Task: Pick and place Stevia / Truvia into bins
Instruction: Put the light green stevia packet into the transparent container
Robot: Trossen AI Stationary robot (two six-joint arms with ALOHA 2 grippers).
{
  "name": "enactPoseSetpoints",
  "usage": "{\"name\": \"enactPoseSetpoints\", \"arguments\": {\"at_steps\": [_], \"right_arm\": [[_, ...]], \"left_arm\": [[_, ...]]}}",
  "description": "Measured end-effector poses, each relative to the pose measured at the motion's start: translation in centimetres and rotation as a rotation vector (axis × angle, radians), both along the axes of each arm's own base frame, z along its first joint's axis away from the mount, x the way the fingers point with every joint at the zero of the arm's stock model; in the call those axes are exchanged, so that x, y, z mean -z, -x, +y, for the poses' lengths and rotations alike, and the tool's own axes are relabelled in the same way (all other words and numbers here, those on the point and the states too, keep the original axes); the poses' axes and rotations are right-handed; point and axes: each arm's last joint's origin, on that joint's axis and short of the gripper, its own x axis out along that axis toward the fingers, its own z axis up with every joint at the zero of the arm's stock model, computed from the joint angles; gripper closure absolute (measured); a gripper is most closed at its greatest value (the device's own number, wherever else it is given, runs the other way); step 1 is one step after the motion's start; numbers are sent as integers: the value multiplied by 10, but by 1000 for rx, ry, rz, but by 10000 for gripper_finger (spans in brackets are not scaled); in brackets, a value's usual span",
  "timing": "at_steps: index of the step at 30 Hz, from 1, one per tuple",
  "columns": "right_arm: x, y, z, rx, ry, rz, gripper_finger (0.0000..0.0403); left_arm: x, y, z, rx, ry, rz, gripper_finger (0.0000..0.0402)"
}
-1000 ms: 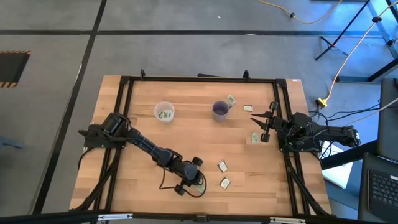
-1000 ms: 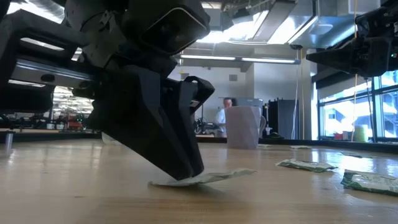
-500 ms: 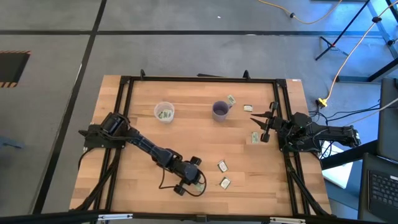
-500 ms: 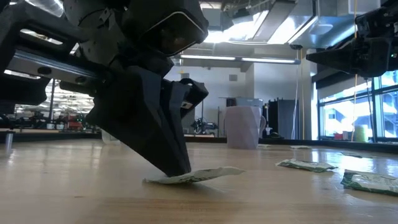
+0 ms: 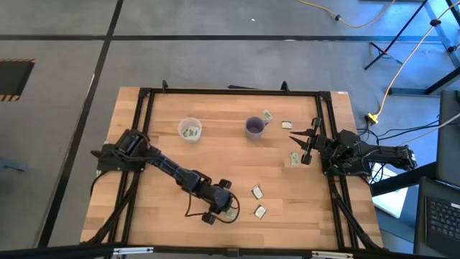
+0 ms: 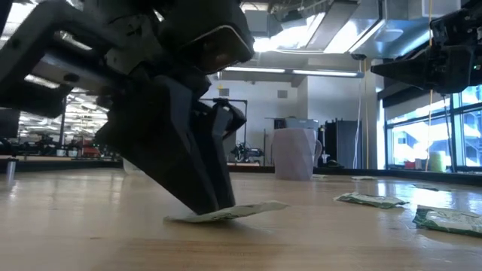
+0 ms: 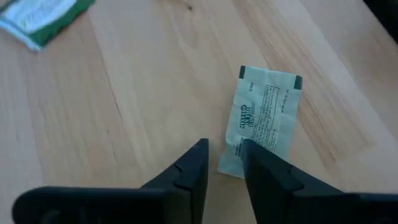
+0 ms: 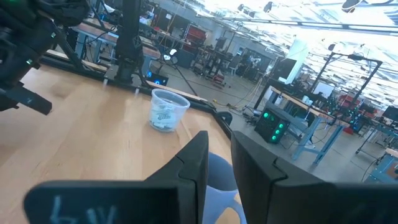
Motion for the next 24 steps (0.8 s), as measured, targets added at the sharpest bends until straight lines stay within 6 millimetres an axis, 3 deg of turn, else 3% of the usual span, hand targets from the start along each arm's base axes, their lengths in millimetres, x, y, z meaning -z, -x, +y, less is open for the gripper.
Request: {"name": "enactPoseSetpoints", "arguments": {"at_steps": [17,24], "right_arm": [[0,0,0,2,26,6,328],[0,0,0,3,36,9,328]], "left_arm": [[1,1,3,-19,45,51,398],[-19,7,7,-17,58,43,400]]}}
